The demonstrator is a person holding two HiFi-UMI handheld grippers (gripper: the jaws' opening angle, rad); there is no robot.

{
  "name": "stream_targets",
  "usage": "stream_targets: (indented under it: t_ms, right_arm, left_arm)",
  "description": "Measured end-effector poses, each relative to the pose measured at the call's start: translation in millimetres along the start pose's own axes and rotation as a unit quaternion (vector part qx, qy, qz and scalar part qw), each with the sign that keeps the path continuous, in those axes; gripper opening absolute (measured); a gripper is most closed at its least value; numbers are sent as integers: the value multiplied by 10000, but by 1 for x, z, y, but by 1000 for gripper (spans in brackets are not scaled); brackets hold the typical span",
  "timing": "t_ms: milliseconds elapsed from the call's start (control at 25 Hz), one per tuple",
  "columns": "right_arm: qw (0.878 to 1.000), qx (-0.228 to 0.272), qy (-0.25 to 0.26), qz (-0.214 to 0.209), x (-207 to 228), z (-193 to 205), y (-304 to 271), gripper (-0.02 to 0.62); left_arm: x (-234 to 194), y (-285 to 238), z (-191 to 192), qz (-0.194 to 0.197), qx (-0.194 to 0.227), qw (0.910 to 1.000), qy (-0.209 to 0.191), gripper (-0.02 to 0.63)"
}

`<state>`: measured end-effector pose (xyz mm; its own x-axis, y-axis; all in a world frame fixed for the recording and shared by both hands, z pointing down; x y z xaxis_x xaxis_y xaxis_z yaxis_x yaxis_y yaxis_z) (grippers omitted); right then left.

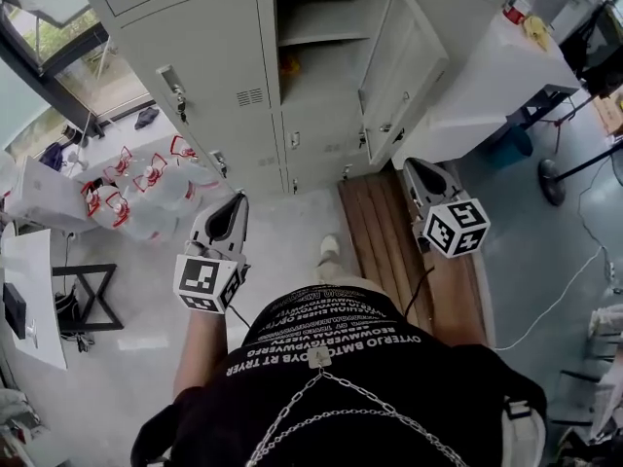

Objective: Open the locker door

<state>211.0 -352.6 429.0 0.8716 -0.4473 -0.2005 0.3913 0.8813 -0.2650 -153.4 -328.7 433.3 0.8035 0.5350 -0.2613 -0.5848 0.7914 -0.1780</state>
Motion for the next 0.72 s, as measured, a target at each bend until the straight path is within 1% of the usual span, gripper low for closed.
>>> stream_targets:
  t_ms: [200,360,440,560,720]
  right_arm:
    - [9996,-113,-61,236,10,8,20,-2]
    - [9994,-149,-29,306,26,10,23,-2]
    - [9994,-166,9,310,36,11,17,-2]
    - [9995,-79,4,310,52,14,4,-2]
    - [9998,-26,-79,164,78,25,-21,-2]
  left_arm:
    - [13,-11,4,253,-29,9997,32,5]
    - [19,-28,16,328,-210,9991,169,5]
    - [21,-42,20,347,-297,9988,181,5]
    - [27,-64,19,372,-398,9985,53,5]
    - [37,-95,15,310,-395,9987,-78,5]
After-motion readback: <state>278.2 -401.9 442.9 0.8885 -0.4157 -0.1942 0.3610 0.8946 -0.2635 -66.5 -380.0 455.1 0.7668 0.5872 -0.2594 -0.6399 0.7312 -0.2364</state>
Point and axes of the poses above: the fingertips, and each gripper's own axes: y backward along the fingers, x to its right, z out of its underside, the point moved 6 cm from there along y, backward along the fingers, and after that the axes turned 15 degrees about y, right-handed, at the moved point
